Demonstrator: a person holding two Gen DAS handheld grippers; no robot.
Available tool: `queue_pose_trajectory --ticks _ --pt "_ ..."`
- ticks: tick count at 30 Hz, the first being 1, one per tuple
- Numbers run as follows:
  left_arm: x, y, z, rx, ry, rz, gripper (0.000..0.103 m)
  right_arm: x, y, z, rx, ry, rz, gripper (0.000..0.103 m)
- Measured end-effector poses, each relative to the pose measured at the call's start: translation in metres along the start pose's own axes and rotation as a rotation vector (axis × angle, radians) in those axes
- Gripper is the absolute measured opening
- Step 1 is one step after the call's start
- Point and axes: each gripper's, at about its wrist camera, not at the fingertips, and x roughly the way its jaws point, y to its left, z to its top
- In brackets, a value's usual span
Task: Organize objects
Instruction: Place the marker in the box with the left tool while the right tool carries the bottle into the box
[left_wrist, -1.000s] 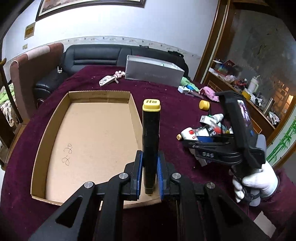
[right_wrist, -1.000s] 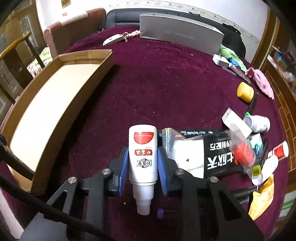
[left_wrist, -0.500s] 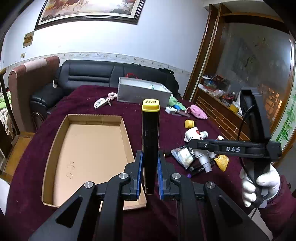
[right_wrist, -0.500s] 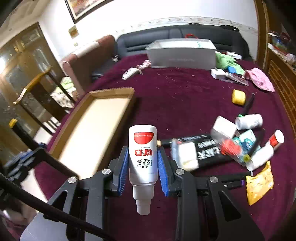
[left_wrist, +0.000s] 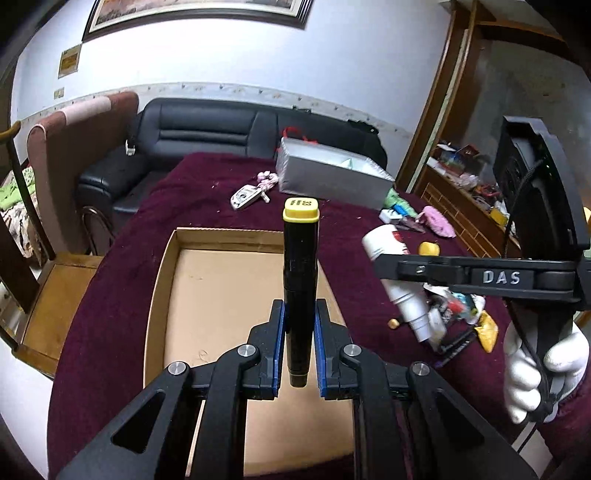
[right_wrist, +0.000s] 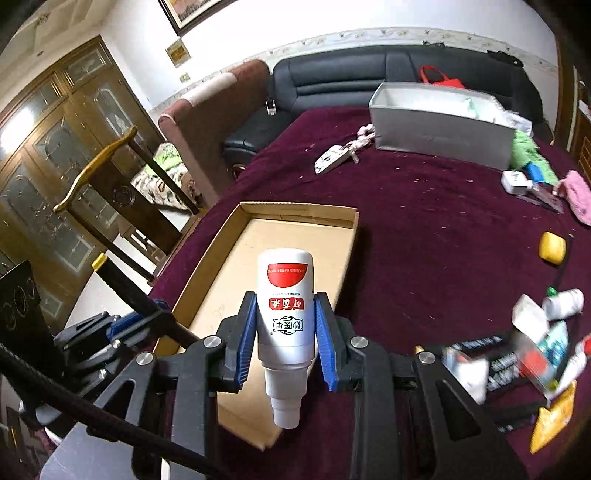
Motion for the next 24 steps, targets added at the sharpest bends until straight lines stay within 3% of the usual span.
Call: queue_pose_trajectory --ticks 7,14,24 --pt "0.049 0.015 0.018 -0.020 0.101 -0.004 0.011 0.055 -0.001 0.023 0.052 0.063 -0.020 0.028" --pt "0.104 0.035 0.030 -0.077 0.187 0.016 0.011 0.108 -0.014 0.043 0.096 0.119 -0.107 0.028" --pt "0.152 0.041 0.025 -0.134 0.268 0.016 0.011 0.146 -0.040 0.047 0.154 0.156 -0.155 0.028"
